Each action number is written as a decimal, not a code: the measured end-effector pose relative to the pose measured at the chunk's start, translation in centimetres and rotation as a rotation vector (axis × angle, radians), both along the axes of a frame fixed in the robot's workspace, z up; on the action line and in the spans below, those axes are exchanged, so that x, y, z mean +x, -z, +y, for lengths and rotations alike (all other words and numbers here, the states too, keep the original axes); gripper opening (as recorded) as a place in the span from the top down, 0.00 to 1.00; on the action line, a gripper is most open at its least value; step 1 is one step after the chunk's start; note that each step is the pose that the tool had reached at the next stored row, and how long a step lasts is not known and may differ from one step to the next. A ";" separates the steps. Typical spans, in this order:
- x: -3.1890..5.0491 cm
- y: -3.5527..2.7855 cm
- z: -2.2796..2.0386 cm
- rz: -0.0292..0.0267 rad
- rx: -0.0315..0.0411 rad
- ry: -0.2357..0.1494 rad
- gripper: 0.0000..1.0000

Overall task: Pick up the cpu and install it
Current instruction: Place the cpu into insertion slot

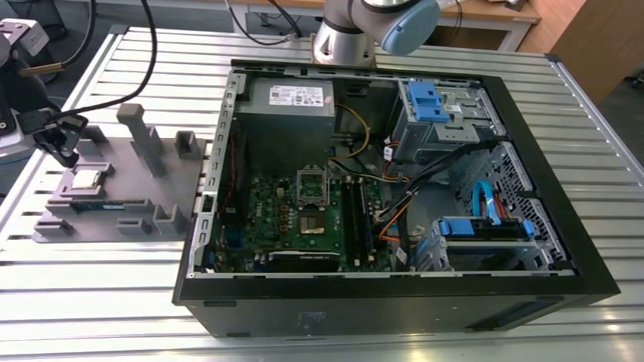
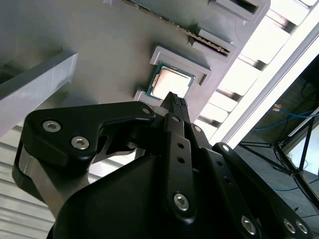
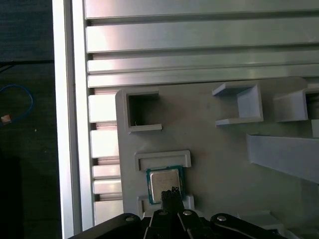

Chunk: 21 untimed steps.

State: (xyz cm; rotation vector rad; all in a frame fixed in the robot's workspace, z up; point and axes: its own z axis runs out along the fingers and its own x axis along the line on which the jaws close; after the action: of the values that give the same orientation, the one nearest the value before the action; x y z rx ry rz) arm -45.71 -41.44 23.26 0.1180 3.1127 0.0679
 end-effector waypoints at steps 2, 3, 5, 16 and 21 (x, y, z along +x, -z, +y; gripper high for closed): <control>0.00 0.11 0.00 0.0000 0.0000 0.000 0.89; 0.00 0.19 0.00 0.0000 0.0000 0.000 0.89; 0.00 0.38 0.00 0.0000 0.0000 0.000 0.89; -0.01 1.37 0.00 0.0004 -0.0003 0.000 0.89; 0.00 1.42 0.00 0.0001 -0.0001 0.000 0.89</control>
State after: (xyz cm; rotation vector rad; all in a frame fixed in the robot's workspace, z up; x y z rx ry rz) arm -45.71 -41.44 21.84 0.1180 3.1128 0.0677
